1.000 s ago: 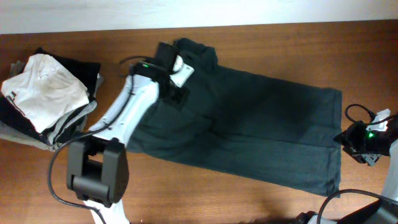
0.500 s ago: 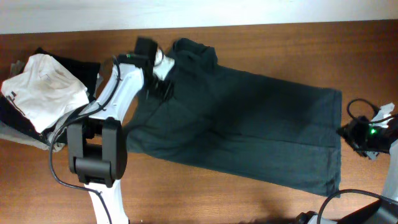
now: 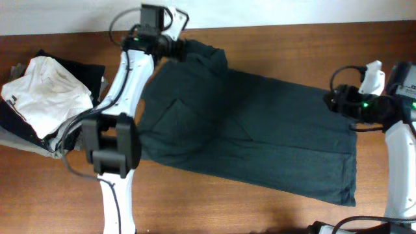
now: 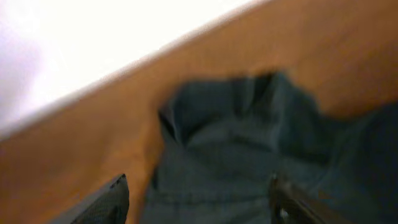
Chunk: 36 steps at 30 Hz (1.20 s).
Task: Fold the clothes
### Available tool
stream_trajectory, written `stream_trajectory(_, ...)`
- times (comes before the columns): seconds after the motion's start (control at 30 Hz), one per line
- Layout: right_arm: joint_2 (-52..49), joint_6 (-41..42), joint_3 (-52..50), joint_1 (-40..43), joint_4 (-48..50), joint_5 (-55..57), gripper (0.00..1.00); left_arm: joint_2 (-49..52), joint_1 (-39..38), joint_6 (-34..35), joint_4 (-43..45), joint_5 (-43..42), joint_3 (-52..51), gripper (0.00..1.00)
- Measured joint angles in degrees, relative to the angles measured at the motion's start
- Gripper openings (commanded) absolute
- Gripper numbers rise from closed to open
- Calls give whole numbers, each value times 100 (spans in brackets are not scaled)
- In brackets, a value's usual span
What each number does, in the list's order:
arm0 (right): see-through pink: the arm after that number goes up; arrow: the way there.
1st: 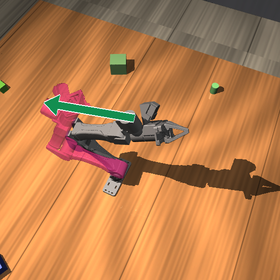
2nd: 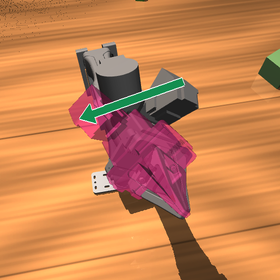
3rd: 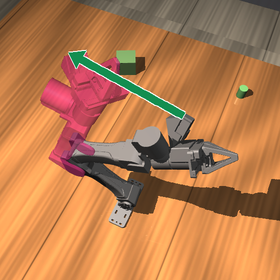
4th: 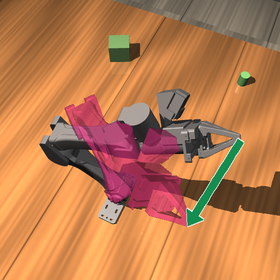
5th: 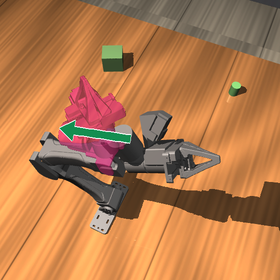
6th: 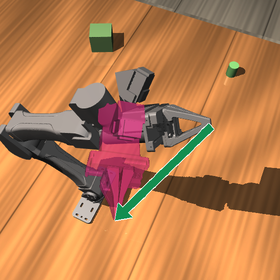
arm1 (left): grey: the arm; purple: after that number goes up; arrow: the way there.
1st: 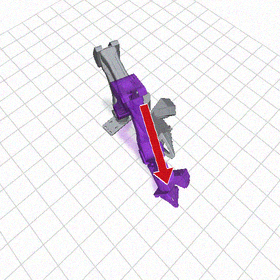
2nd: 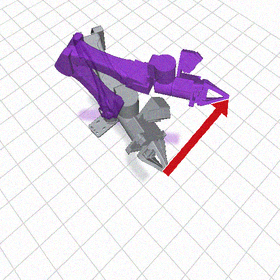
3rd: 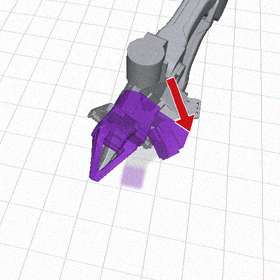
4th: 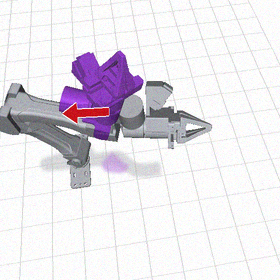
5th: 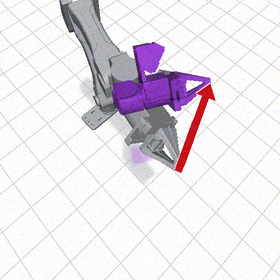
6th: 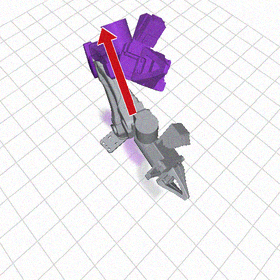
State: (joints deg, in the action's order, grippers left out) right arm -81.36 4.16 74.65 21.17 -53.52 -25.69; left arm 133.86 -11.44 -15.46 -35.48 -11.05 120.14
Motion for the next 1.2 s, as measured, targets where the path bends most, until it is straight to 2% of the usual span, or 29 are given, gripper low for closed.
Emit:
stream_trajectory(0.03,0,26,0,-68,-24,66,58,109,0,0,-256,2,-7,68)
stream_trajectory(0.1,0,127,2,-125,-118,254,48,212,0,0,-813,17,-48,68)
stream_trajectory(0.17,-20,328,4,-125,-313,551,32,210,0,-2,-1255,90,-37,68)
stream_trajectory(0.2,-48,389,11,-116,-424,678,28,190,0,-2,-1482,184,-2,68)
stream_trajectory(0.23,-107,516,15,-85,-601,780,29,175,0,-2,-1740,310,44,69)
stream_trajectory(0.3,-343,726,15,61,-940,929,41,111,0,-2,-2332,704,238,80)
stream_trajectory(0.37,-470,710,13,278,-1126,782,45,-107,0,-13,-2968,1097,498,82)
stream_trajectory(0.43,-459,603,13,549,-1270,544,46,-479,2,-22,-3499,1403,776,83)
stream_trajectory(0.53,-122,487,13,852,-1801,391,48,-1556,20,31,-4350,1679,1110,82)
stream_trajectory(0.67,372,485,13,918,-2389,522,42,-2367,157,280,-5324,1775,1250,76)
stream_trajectory(0.77,426,518,-149,918,-2245,614,34,-2411,431,542,-5864,1676,1167,63)
stream_trajectory(0.83,413,603,-483,920,-2050,654,13,-2339,610,658,-6008,1488,918,53)
stream_trajectory(0.87,389,634,-662,922,-1954,675,6,-2308,721,704,-6000,1346,723,40)
stream_trajectory(0.97,262,844,-1215,962,-1611,715,4,-2269,1010,782,-5862,916,-133,15)
stream_trajectory(1.07,212,1012,-1742,1010,-1161,739,4,-2251,1126,820,-5359,546,-1158,1)
stream_trajectory(1.2,190,1187,-2291,1021,-927,748,4,-2208,1102,848,-4155,129,-2734,0)
